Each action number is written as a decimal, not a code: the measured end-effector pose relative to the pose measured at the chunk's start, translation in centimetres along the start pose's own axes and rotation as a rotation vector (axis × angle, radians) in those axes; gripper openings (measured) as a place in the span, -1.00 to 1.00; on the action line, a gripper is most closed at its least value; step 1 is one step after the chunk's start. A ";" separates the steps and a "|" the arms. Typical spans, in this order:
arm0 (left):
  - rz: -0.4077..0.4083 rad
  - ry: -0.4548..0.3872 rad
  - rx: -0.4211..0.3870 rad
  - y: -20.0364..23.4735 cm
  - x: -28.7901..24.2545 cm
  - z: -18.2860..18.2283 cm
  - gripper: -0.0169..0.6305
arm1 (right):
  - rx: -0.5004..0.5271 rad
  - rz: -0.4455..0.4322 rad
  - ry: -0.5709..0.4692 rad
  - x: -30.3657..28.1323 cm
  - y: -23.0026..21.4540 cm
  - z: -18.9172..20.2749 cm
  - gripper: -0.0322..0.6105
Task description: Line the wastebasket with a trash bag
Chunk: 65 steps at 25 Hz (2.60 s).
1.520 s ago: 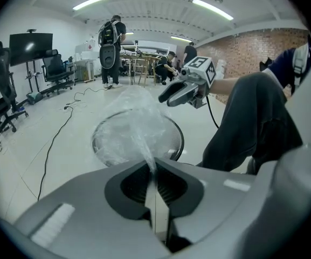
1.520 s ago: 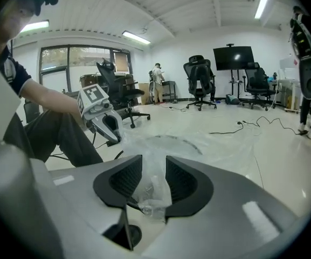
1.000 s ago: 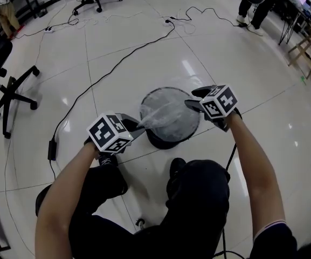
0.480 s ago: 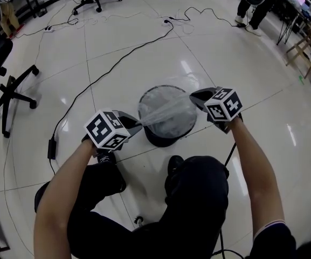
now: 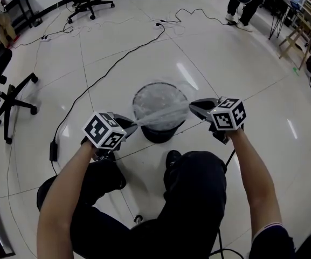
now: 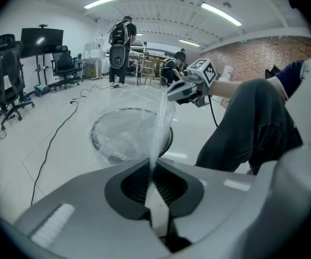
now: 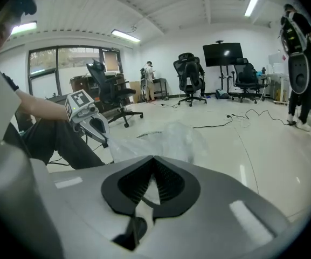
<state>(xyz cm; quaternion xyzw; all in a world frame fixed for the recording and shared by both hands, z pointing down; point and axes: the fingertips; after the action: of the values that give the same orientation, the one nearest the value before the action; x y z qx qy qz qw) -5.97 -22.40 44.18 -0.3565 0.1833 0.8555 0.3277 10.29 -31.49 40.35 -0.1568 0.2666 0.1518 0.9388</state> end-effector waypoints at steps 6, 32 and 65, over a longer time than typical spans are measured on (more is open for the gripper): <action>0.038 0.061 0.033 -1.8 -1.8 2.5 -0.91 | -0.079 -0.013 -0.014 0.4 1.4 4.2 -0.89; -0.017 0.093 0.255 1.1 -9.9 7.9 -0.83 | -0.285 0.021 0.066 -6.0 -2.3 12.6 -0.86; -0.368 -0.171 0.131 9.4 -0.2 -3.1 -0.44 | -0.163 0.143 -0.167 6.8 2.1 2.8 -0.15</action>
<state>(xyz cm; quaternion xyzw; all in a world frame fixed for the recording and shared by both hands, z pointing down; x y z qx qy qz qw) -10.84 -30.97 42.96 -0.2879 0.1421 0.7946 0.5153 16.33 -27.22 38.39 -0.2001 0.1846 0.2520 0.9286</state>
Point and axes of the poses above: the fingertips, and each gripper's own axes: x backward along the fingers, y to its left, z out of its underside, and after that the axes turned 5 degrees about -z, right-handed
